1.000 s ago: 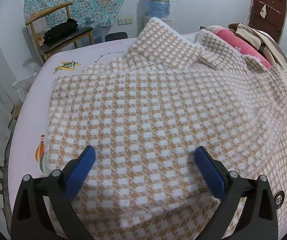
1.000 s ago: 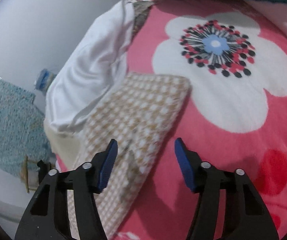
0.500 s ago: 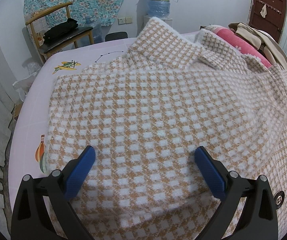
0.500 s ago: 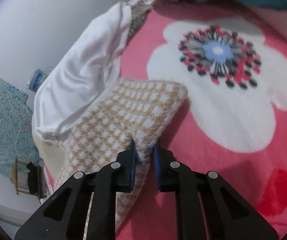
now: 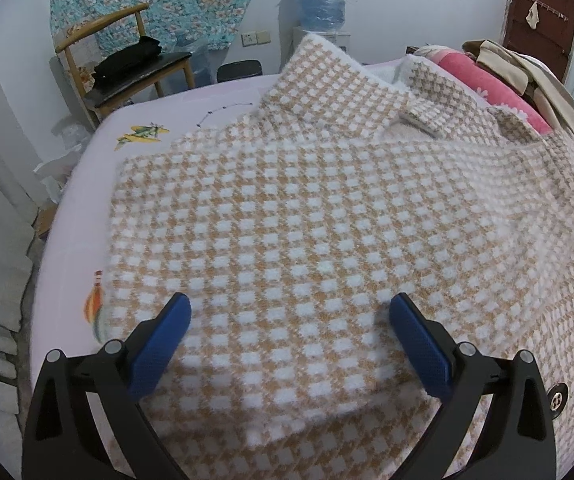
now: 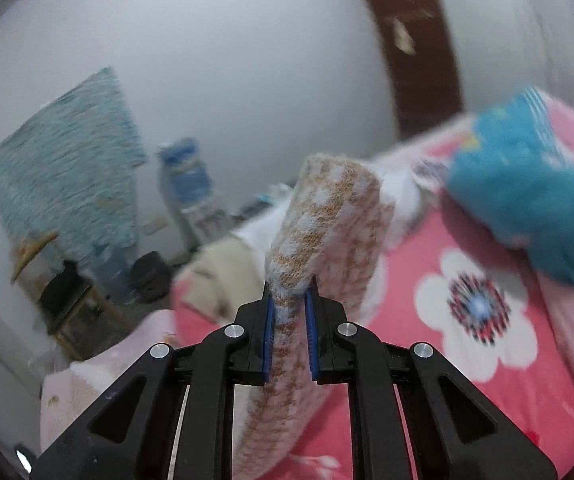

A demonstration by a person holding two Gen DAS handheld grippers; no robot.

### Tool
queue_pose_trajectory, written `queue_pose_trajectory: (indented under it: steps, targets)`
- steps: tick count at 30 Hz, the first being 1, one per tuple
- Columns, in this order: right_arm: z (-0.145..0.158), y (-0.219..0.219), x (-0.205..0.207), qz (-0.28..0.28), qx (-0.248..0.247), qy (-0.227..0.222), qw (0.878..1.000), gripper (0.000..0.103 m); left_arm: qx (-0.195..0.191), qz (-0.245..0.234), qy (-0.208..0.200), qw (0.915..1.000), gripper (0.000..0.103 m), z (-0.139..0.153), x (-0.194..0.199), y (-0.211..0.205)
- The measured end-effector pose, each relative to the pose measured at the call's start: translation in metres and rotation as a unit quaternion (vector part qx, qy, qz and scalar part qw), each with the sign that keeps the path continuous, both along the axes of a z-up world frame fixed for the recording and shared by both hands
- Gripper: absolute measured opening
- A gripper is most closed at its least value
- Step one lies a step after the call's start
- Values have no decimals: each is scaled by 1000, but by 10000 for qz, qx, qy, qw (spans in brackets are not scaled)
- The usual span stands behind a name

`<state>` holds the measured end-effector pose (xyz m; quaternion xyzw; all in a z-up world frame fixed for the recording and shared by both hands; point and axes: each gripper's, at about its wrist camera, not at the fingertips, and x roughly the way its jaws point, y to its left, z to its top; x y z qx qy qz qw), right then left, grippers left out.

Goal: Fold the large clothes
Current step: 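Grasp the sleeve cuff with the right tool and lift it, then carry the sleeve across the coat front with the right tool and release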

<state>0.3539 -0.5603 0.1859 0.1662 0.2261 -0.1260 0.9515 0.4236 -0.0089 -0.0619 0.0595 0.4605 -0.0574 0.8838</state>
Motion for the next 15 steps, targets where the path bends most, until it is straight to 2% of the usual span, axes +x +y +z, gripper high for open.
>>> queue_pose_trajectory:
  steps: [3,8,11,15]
  targets:
    - [31,46,1,365,-330,-187,9986,12,-79,40,-82,9999,98,11,-8,7]
    - [53,117,7,886,-758,-305,9927,12,-255,150,-224,9993,98,31,-32,31]
    - [56,156,12,1218,-906,-358,9878,12,-303,154,-386,9987,98,43,-53,47]
    - [50,236,16,1992,-1130,-381,9727,12,-427,124,-558,9975,97,55,-78,66]
